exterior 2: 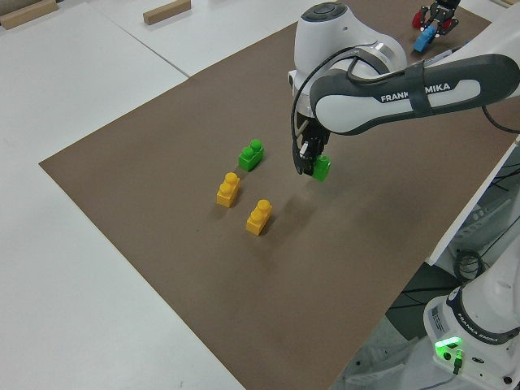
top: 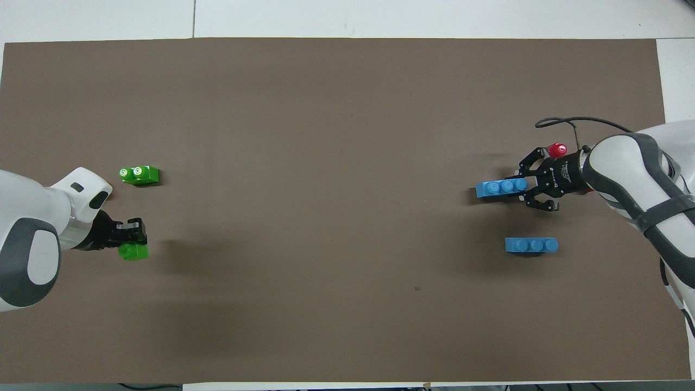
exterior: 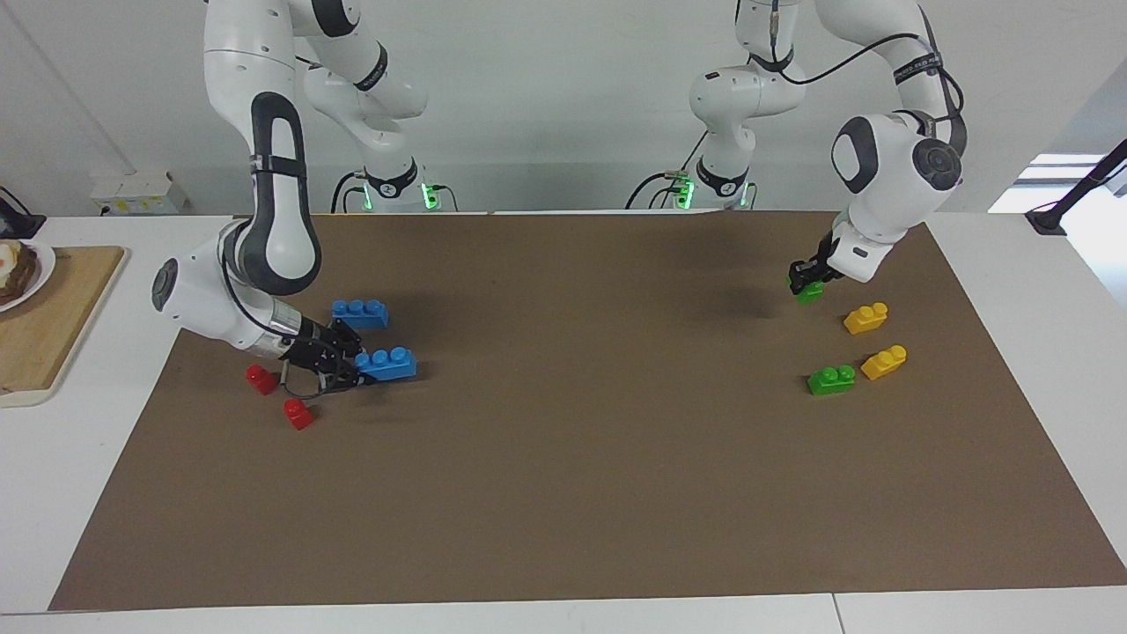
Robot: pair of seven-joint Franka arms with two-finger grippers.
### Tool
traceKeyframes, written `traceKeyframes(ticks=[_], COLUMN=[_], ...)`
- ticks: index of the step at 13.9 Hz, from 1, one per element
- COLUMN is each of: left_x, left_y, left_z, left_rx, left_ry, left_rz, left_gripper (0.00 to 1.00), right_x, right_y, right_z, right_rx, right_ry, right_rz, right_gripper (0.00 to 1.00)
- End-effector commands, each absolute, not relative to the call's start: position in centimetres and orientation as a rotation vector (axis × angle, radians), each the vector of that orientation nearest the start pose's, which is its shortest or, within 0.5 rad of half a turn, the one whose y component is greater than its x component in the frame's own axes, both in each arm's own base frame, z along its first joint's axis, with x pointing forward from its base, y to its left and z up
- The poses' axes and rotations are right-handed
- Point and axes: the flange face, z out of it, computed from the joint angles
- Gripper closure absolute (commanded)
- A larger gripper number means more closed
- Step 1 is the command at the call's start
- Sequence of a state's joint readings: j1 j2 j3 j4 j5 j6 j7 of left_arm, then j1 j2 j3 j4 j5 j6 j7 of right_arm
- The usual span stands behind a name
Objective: Remove green block with left arm and hold with right
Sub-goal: 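Set the green brick down with the left gripper while the right gripper sets blue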
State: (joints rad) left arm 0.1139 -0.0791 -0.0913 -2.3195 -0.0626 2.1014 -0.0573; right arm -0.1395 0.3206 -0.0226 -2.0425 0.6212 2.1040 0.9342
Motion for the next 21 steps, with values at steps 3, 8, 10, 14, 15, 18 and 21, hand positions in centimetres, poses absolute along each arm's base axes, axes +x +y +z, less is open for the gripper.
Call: traceKeyframes(ticks=[3, 8, 10, 14, 15, 18, 21], left_x=[49.3, 50.0, 50.0, 50.0, 50.0, 50.1, 51.0], left_y=[1.3, 1.3, 1.3, 1.3, 1.4, 1.4, 1.4], left_z=[33.3, 31.5, 31.1, 30.7, 30.7, 31.0, 33.8], left_rx=[-3.152, -3.114, -3.113, -3.113, -3.113, -3.111, -3.105], left_ry=[-0.113, -0.045, -0.043, -0.055, -0.06, -0.063, -0.067], left_rz=[0.167, 0.148, 0.15, 0.157, 0.159, 0.166, 0.206], left_gripper=[1.0, 1.0, 1.0, 0.5, 0.45, 0.0, 0.0], right_x=[55.9, 55.9, 55.9, 56.0, 56.0, 56.3, 56.2], right_y=[-6.8, -6.3, -6.3, -5.3, -5.4, -5.8, -5.7], right_z=[27.4, 27.4, 27.4, 27.4, 27.3, 27.4, 27.4], right_rx=[-2.026, -2.057, -2.053, -2.05, -2.058, -2.066, -2.068], right_ry=[1.851, 1.852, 1.858, 1.903, 1.913, 1.93, 1.927], right_rz=[0.525, 0.527, 0.526, 0.533, 0.533, 0.494, 0.494], right_gripper=[1.0, 1.0, 1.0, 1.0, 1.0, 1.0, 1.0])
